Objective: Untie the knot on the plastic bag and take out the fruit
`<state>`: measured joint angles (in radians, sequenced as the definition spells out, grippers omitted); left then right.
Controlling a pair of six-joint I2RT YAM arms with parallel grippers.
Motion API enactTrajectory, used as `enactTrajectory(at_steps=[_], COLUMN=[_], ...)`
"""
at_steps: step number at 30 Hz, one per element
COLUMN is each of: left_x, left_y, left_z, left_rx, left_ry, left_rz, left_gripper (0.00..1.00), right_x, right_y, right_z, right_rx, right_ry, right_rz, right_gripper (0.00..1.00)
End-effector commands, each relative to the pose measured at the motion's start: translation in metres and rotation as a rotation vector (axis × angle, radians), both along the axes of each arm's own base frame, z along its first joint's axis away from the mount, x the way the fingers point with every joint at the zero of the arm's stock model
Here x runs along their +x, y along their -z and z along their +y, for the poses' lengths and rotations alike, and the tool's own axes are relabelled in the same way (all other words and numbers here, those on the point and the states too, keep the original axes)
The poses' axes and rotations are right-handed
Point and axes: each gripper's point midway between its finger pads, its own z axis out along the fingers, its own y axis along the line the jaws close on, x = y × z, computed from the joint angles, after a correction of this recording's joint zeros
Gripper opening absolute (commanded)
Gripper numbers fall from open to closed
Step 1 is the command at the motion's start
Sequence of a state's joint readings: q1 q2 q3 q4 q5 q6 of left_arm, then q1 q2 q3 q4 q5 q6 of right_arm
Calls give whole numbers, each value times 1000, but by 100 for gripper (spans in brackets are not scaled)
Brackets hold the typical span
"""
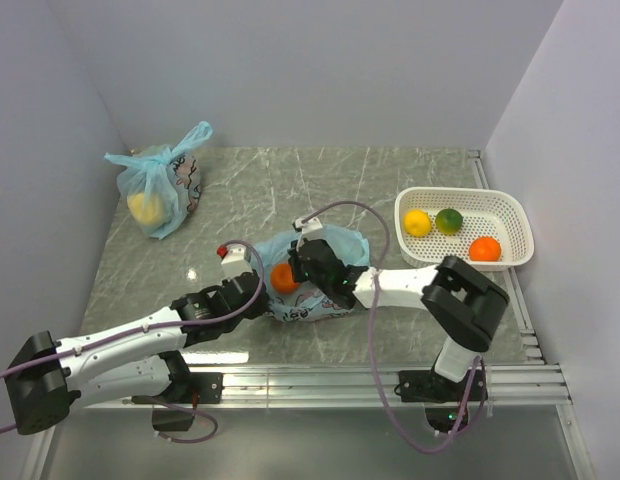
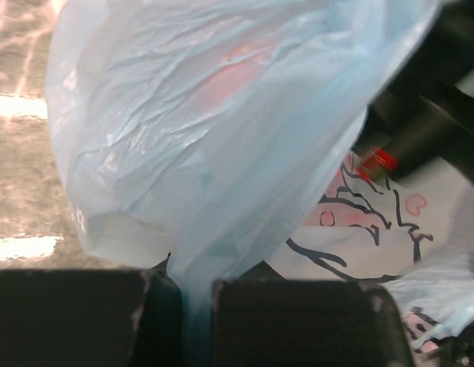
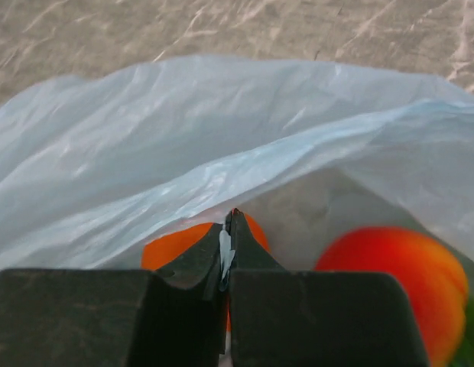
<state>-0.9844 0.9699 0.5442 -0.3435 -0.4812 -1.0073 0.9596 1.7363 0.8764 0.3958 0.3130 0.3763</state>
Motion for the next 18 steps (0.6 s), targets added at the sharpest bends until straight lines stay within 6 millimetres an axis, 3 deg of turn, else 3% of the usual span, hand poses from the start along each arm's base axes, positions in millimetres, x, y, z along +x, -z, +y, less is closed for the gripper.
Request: enactTrajectory(at_steps=[1,2,3,5,6,9,17,18], left_x=[7,7,7,5,4,-2,-16,-18], left_y=[-11,-13,-14,-12,-10,-6,12,16], left_z=[7,7,6,6,6,6,3,2], left_rx=[22,19,15,7,2,-21,-84,-86], left_ry=[-33,-34,-32,-28,-31,-24,3,6], left_rz=[-44,-47,-45,-37,-31,-15,37,48], left_gripper=[0,0,1,1,1,1,1,1], right_x=[-13,-14,-17,-16,-16,-14,-14,-15], right_y=[-39,-42,-39,-38,-37,-32,-9,1], right_z=[2,2,2,5,6,15,32,33], right_rx=[71,71,58,50,50,43,-30,-51], right_ry=[-77,-83,-99,-109,-115,-134,-187,-193], right_rz=[-35,-36,-27,-28,-25,-13,29,49], right_gripper=[2,8,26,49,69,89,96,96])
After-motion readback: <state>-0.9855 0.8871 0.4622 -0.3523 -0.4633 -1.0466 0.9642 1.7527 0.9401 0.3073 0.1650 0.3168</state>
